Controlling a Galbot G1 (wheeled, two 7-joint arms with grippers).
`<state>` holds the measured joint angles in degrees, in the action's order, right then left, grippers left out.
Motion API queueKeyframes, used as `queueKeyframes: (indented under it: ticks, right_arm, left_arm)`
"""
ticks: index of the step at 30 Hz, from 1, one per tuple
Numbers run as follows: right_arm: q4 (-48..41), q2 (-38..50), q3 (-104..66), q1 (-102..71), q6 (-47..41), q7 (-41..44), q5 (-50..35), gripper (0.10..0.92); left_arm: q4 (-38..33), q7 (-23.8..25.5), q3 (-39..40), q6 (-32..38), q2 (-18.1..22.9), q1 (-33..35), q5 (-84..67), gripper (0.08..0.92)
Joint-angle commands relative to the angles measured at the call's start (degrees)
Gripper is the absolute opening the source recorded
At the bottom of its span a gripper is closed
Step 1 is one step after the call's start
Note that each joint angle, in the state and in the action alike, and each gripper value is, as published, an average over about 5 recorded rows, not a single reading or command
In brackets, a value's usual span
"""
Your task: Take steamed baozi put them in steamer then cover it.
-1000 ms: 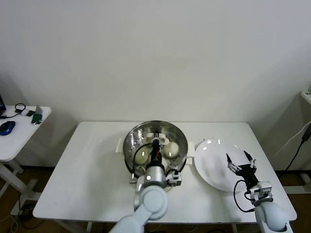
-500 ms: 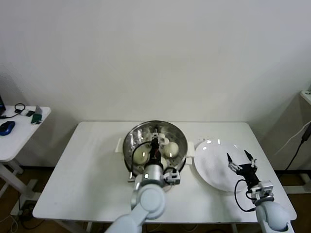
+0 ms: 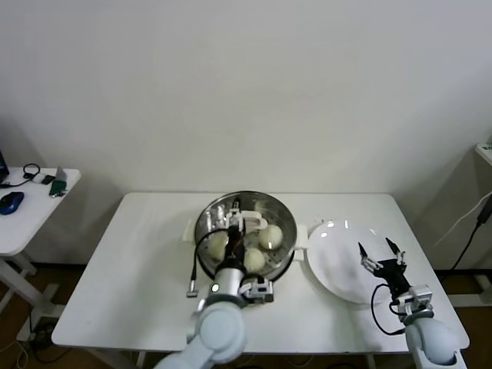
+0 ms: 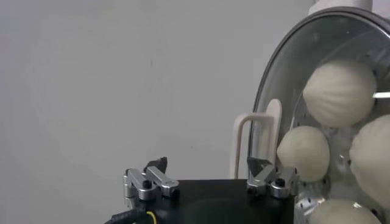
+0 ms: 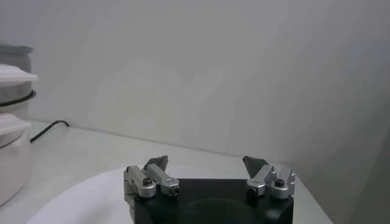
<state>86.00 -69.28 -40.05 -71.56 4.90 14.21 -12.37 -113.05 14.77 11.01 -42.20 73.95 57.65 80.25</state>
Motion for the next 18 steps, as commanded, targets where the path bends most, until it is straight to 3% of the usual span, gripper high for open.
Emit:
queueKeyframes:
  ticks: [1,5,11,14,18]
  right_arm:
    - [-0.2,0.1,0.1,0.1,-0.1,0.2,0.1,0.823]
    - [-0.1,0.1,0.3,0.4,-0.1,0.2,0.2,0.823]
    - [0.7,0.7,0.5,0.0,0.0,0.5,0.2,0.823]
    - [0.9,0.9,0.7,-0.1,0.2,0.6,0.0,0.823]
    - [1.2,1.0,1.2,-0.1,0.6,0.8,-0.2,0.823]
  left_arm:
    - [-8.6,-3.5,-2.4,-1.3,-5.1,5.5,-7.1,0.819]
    - [-11.2,-13.7,-8.0,5.0,-6.3,8.9,-14.9,0.822]
    - [-14.3,-30.7,-22.8,23.0,-6.8,15.1,-38.9,0.823]
    - [-14.4,-33.9,-32.0,31.4,-6.2,18.7,-50.9,0.823]
    - [-13.6,-32.6,-43.3,40.7,-3.8,25.5,-66.2,0.823]
